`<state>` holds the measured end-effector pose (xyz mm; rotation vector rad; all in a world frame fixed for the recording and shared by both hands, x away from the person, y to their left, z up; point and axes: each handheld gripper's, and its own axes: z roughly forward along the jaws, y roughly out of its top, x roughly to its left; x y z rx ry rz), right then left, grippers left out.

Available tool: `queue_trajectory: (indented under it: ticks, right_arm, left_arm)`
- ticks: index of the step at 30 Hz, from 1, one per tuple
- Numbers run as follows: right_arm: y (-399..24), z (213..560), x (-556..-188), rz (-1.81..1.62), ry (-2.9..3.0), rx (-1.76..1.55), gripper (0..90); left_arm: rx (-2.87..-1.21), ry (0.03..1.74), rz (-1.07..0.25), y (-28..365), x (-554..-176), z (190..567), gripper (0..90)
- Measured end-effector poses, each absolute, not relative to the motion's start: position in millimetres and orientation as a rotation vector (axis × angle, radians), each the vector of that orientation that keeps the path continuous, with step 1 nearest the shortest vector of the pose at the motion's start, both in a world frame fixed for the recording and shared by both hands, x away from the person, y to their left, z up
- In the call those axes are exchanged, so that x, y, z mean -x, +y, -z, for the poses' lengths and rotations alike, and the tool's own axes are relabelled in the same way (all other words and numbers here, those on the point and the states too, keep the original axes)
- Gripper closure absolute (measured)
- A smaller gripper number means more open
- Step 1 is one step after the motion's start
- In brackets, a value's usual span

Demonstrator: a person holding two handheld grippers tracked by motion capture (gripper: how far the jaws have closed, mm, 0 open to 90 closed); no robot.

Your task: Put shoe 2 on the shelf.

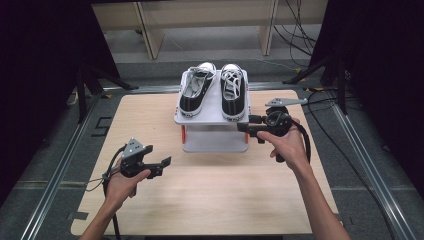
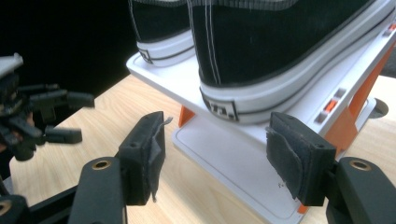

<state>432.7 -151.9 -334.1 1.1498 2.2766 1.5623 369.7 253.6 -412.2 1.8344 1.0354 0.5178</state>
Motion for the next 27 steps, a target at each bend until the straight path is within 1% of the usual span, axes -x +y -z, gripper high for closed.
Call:
queue_trajectory:
  ticks: [5,9,19,24,27]
  right_arm:
    - [-157,350,-422,-1.581,2.261,-1.152,38.1]
    - [-165,365,-408,-1.524,2.292,-1.187,36.1]
    - [-186,397,-385,-1.463,2.306,-1.183,34.5]
    - [-192,403,-375,-1.478,2.289,-1.187,33.7]
    - [-193,405,-368,-1.472,2.291,-1.185,33.4]
  left_arm:
    - [-1.862,1.024,-0.501,246,-371,418,15.4]
    - [-1.877,1.026,-0.486,243,-367,424,15.5]
    - [-1.882,1.067,-0.488,257,-357,433,15.5]
    - [-1.878,1.072,-0.495,263,-355,436,15.5]
    - [-1.87,1.078,-0.476,265,-351,438,15.4]
